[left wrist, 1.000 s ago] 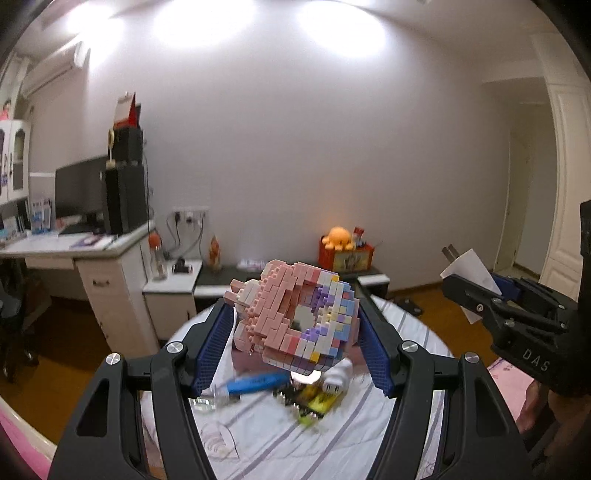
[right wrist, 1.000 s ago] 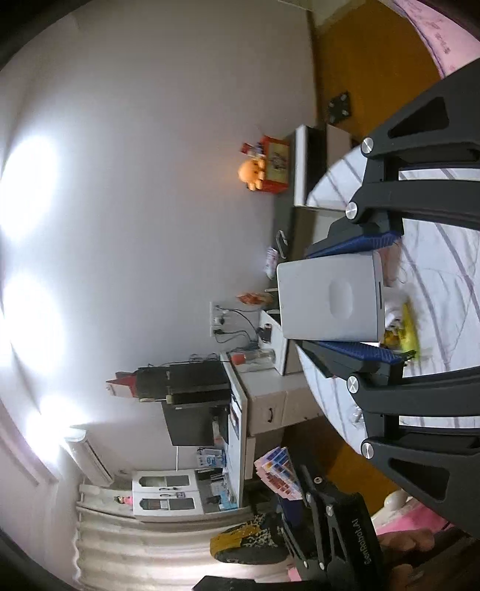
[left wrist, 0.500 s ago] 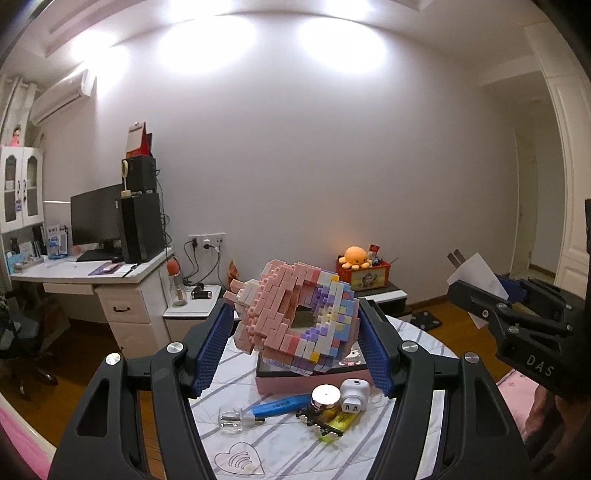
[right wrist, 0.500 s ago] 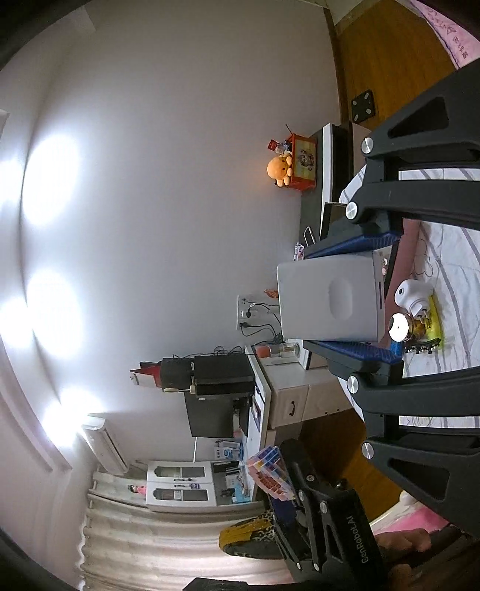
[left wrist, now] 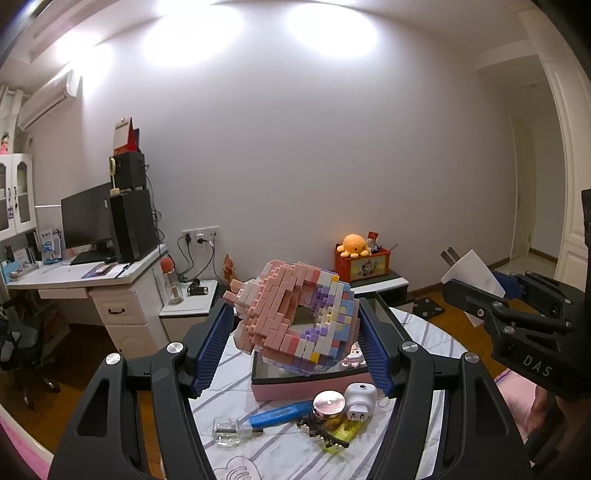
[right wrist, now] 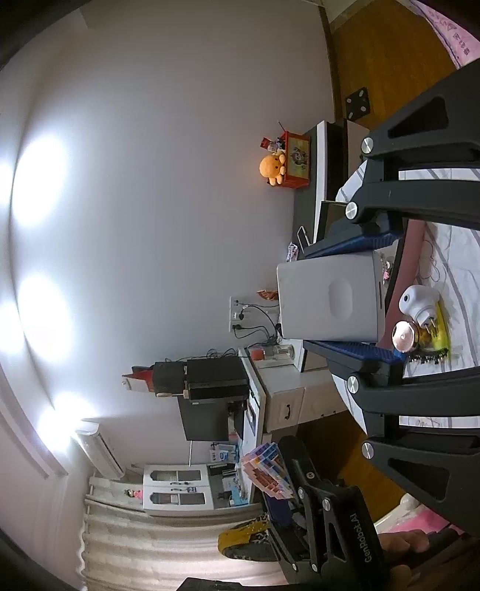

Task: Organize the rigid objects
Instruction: 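Lift the block donut with the left tool while the right tool lifts the white charger, then lower the donut and charger into the pink box and open both tools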

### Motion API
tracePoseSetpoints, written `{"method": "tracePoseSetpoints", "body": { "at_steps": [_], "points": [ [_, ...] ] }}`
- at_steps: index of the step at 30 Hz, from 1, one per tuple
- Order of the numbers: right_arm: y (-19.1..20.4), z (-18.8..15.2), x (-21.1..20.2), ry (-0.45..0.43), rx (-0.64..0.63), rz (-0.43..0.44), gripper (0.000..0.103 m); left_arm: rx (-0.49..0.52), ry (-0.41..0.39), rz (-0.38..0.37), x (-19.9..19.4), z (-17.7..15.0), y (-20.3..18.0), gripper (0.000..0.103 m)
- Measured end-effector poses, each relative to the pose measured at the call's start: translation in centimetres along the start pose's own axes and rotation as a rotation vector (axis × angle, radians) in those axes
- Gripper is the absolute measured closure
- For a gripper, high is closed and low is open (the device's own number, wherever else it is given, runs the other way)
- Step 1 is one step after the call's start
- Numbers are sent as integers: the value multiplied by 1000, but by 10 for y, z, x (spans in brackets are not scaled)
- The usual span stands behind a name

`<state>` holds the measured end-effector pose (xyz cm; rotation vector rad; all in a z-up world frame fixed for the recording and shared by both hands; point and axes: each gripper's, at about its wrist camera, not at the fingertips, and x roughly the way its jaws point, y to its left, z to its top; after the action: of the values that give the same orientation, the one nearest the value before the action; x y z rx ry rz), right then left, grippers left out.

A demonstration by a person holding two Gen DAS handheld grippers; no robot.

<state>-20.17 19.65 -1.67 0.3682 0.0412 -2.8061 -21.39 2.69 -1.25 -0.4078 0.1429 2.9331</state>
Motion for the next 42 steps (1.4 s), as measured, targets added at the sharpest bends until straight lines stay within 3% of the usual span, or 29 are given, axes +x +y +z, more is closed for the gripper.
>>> {"method": "tracePoseSetpoints", "body": {
  "at_steps": [11, 20, 25, 36, 42],
  "points": [
    [-35, -21, 71, 98, 49, 4, 60, 39, 130, -29, 94, -12, -10, 36],
    [-67, -53, 156, 234, 85, 5, 60, 25, 281, -43, 191, -42, -3, 36],
    [-81, -74, 189, 302, 104, -4, 60, 15, 357, -88, 236, -64, -10, 36],
    [-88, -100, 226, 393, 117, -12, 60, 45, 415, -79, 264, -94, -29, 36],
    [-84, -102, 224, 380, 87, -35, 60, 76, 420, -58, 266, -98, -32, 33]
  ]
}}
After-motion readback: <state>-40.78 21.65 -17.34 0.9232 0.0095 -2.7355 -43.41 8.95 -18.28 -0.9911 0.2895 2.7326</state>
